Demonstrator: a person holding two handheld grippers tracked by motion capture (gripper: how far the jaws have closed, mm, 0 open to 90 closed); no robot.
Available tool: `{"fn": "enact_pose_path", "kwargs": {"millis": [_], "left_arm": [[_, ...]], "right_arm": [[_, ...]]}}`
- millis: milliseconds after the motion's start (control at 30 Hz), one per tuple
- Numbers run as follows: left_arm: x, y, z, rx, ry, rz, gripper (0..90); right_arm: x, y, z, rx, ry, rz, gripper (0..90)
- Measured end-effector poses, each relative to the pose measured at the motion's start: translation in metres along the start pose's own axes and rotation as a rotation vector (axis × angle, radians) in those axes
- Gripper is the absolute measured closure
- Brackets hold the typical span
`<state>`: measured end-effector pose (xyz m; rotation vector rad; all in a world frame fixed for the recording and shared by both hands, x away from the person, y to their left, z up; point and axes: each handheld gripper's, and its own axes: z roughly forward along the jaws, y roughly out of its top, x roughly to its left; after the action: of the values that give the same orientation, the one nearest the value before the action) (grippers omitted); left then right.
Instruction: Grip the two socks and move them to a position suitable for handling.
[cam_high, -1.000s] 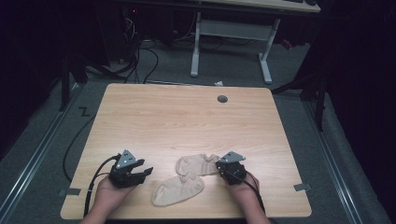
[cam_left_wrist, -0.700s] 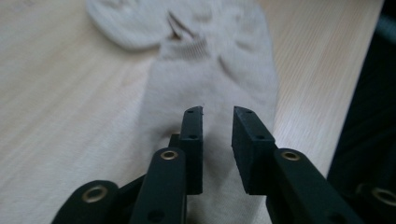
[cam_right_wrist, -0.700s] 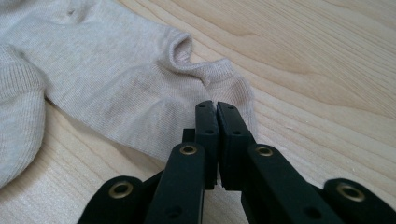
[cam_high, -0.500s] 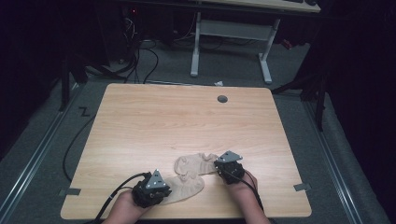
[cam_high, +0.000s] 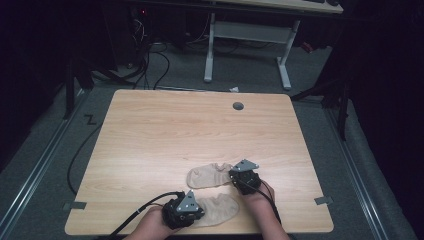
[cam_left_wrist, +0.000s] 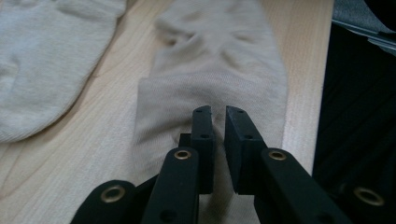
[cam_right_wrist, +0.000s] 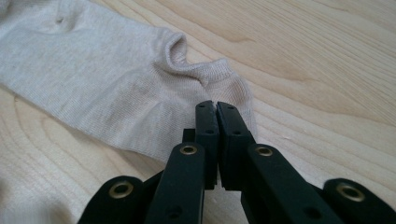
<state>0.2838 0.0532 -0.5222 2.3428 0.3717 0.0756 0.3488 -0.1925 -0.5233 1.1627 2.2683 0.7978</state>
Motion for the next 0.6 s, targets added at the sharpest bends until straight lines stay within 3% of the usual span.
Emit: {"fn": "enact_pose_path", "kwargs": {"millis": [267,467,600], "left_arm": [[0.019,-0.007,-0.005,-0.025,0.122,-0.104,80.9],[0.022,-0.013,-0.014,-0.017,0.174,-0.109,73.6],[0.029,-0.018,-0.024,-0.039,0.216,-0.128,66.4]], "right_arm": [[0.005,0.007,0.007,-0.006,0.017,-0.007,88.1],[0.014,0.018,0.013,-0.017,0.034,-0.032,83.1],[0.007,0.017,-0.002,-0.079,0.031,0.014,78.7]]}}
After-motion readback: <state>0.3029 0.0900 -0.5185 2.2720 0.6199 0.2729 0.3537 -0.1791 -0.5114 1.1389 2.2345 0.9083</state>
